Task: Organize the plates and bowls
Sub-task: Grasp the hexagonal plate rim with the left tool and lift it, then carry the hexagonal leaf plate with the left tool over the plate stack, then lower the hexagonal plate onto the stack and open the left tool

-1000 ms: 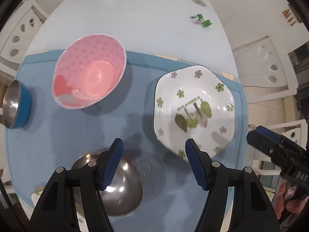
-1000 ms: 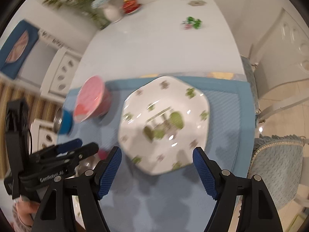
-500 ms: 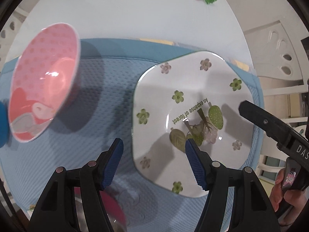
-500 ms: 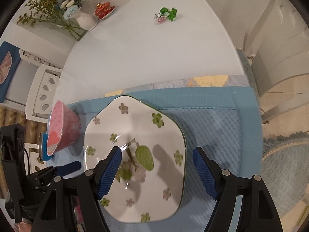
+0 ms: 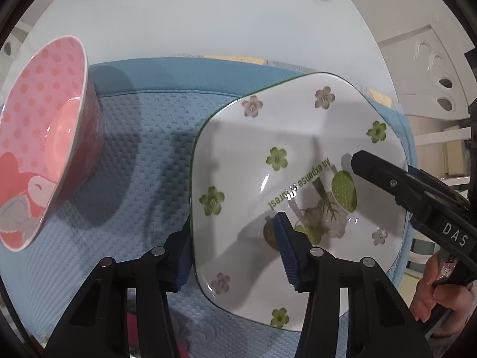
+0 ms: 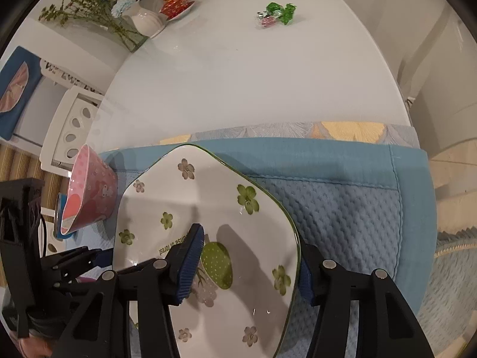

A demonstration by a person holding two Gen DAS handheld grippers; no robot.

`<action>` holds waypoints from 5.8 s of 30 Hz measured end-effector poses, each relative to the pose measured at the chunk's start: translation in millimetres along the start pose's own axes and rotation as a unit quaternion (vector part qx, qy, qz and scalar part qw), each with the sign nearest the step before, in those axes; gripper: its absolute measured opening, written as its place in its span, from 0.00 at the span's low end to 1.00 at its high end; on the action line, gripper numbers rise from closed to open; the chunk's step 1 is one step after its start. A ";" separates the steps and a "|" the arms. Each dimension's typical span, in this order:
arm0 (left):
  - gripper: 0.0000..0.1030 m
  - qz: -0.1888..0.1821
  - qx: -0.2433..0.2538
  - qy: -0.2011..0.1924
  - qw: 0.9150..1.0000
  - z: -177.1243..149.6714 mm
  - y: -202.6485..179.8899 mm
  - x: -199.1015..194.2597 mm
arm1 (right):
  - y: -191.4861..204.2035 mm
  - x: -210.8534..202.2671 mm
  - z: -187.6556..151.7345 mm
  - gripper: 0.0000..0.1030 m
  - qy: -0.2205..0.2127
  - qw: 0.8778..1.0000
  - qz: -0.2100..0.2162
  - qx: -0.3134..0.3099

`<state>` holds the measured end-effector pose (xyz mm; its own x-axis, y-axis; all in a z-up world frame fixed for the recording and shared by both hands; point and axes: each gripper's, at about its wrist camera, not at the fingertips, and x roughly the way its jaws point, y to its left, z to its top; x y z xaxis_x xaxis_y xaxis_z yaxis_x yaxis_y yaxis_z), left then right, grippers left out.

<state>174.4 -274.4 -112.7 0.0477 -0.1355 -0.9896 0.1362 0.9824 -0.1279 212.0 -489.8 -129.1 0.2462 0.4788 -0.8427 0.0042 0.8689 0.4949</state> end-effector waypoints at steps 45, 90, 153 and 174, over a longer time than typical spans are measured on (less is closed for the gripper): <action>0.46 -0.007 0.044 -0.035 0.998 -53.3 -8.9 -57.0 | 2.2 -39.9 -66.2 0.54 -0.037 0.993 0.081 0.080; 0.46 -0.009 -0.066 -0.120 0.991 -134.8 177.5 -176.4 | 239.9 -31.2 -96.0 0.54 -0.022 0.992 0.120 -0.037; 0.46 -0.031 -0.100 -0.028 0.994 -265.0 286.8 -126.3 | 326.3 55.0 -232.9 0.54 0.132 0.983 0.107 -0.067; 0.46 0.010 -0.082 -0.008 0.997 -271.7 275.4 -103.0 | 326.2 82.6 -243.5 0.54 0.171 0.981 0.085 -0.043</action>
<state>-61.8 45.1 -63.7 0.0651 -0.1173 -0.9910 -0.0287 0.9924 -0.1194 -2.3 -136.3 -88.9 -0.1039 0.6186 -0.7788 -0.0938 0.7734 0.6269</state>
